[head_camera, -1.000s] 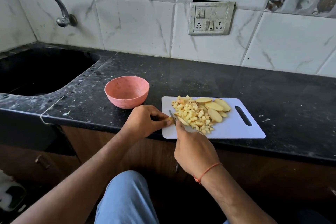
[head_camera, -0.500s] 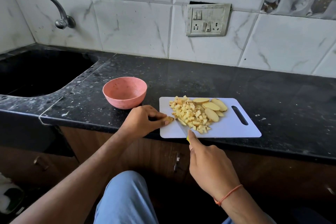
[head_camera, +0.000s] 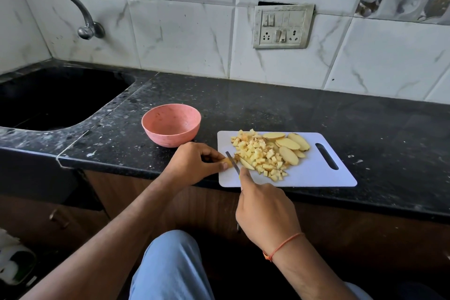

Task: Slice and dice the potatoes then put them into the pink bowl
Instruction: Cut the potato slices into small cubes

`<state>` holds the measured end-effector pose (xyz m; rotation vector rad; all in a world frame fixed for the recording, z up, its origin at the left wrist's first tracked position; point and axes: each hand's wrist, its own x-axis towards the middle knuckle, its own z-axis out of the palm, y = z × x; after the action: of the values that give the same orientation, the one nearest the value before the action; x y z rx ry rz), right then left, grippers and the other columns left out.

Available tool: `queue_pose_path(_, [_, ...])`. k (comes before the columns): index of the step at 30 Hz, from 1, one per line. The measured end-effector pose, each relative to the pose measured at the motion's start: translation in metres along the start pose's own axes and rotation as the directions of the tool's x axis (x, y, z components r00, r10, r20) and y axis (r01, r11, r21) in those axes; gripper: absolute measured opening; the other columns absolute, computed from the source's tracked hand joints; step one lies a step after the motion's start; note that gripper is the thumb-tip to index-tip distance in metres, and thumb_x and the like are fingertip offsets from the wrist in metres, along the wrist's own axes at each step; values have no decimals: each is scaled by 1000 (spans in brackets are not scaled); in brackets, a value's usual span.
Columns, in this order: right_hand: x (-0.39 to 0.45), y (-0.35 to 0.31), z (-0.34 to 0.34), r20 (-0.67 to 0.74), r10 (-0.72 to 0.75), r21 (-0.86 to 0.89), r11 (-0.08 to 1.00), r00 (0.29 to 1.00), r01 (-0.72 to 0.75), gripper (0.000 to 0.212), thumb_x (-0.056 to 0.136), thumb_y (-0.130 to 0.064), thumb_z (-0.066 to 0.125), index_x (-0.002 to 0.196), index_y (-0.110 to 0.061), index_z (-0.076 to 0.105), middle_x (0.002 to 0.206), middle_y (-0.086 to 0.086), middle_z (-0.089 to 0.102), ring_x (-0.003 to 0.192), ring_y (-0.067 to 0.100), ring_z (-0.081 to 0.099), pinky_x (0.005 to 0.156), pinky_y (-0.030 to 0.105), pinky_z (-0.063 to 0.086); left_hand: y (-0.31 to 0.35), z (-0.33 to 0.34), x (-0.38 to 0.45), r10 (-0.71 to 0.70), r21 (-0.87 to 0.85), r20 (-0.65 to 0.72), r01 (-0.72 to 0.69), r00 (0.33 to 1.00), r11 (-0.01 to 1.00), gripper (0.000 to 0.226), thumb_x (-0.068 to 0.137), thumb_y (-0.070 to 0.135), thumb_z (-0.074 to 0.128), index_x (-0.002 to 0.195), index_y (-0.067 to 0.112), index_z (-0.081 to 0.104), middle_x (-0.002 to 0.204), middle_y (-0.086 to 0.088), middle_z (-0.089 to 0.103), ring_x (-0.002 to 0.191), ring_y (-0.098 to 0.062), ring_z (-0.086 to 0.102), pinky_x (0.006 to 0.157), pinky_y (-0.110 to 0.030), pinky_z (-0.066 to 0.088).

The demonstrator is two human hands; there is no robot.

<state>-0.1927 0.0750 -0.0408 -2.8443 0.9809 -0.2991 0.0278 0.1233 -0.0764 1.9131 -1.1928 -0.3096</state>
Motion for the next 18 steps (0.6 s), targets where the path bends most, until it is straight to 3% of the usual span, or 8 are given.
queue_pose_path(5, [21,-12,0,73,-13,-28,999,997,15,67,101,-18,42,165,-16,19,107,11,68,98,30,65,69,35,40,0,0,-1,6,-6,-5,-6,1000,1000,20,79,42,92,97,34,86,93,21,77,86,-2,71,76,-27,58])
queue_pose_path(10, [3,-4,3,91,-41,-57,997,995,46,69,101,-16,40,165,-19,14,93,6,67,82,25,63,62,36,43,-1,3,-2,20,16,-43,-19,999,1000,21,79,45,91,96,34,86,93,22,77,87,3,70,73,-19,56])
queue_pose_path(14, [-27,10,1,74,-64,-53,996,995,68,66,106,-22,39,165,-26,10,75,-4,55,66,14,54,57,32,44,0,4,-2,0,5,-51,0,999,1000,24,78,49,91,95,34,86,94,21,77,87,4,69,68,-10,49])
queue_pose_path(18, [-33,28,-4,30,-24,-20,1000,999,24,62,108,-29,36,165,-32,11,75,-7,59,63,11,54,57,31,48,1,5,-2,-7,-5,-60,7,998,1000,23,78,47,91,96,34,85,95,20,77,88,4,68,67,-10,49])
